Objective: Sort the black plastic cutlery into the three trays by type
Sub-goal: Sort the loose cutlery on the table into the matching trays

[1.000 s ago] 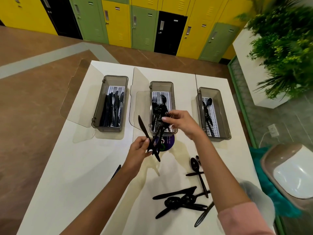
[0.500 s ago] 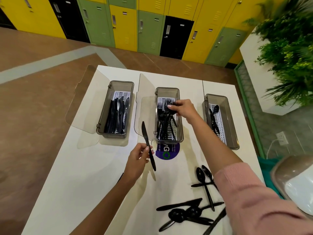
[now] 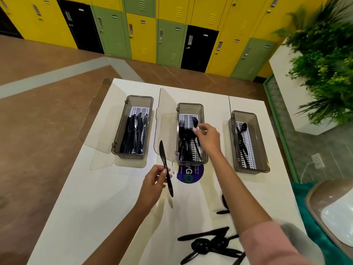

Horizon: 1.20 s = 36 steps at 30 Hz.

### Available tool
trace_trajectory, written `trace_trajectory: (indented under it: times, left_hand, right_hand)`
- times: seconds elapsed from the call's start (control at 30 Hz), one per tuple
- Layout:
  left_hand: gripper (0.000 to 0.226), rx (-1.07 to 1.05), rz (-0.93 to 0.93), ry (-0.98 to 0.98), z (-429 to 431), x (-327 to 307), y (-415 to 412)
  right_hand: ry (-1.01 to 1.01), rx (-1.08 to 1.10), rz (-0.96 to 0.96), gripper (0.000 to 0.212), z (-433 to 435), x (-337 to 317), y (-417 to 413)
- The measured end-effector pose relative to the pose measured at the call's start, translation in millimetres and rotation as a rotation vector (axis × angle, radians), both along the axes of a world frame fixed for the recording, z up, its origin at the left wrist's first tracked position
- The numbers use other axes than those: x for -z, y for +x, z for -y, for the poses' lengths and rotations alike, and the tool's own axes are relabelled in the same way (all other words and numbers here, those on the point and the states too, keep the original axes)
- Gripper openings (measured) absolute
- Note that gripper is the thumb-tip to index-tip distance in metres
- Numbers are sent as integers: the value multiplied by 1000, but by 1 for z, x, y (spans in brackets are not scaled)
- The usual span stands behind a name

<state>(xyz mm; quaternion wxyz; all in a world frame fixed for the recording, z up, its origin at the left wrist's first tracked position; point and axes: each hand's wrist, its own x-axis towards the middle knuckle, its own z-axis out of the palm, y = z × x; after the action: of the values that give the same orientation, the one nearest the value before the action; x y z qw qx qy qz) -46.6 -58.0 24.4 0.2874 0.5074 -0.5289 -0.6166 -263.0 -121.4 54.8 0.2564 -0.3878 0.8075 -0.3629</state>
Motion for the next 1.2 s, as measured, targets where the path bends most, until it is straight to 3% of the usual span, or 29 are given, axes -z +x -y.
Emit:
trace_trajectory:
  times: [0.07,0.17,0.27,0.43,0.6,0.73,0.9,1.07,1.2]
  left_hand:
    - [14,-3,-4,-6,0,0,3]
    - [13,6,15,-31,-1,1,10]
    - [13,20,44,-63,-2,4,22]
    - [18,-108,85,-49,4,11,47]
    - [39,-376,78,149,44,25,73]
    - [44,-458,78,218,75,30,82]
    - [47,-419,101,217,89,42,80]
    - [46,-393,111,225,89,45,78]
    - [38,-382,110,205,87,40,81]
  right_hand:
    - [-69,-32,122,24,-22,-5,27]
    - [-41,-270,245,20,-52,-3,70]
    - [-15,-427,201,13,-65,3,94]
    - [-51,-473,164,13,-45,-12,123]
    - [-201,-492,70,18,7,-46,158]
    - [-228,-480,17,14,52,-59,177]
    - [-55,-433,32,12,87,-34,182]
    - [121,-398,-129,27,87,3,183]
    - [258,-342,-100,52,85,6,186]
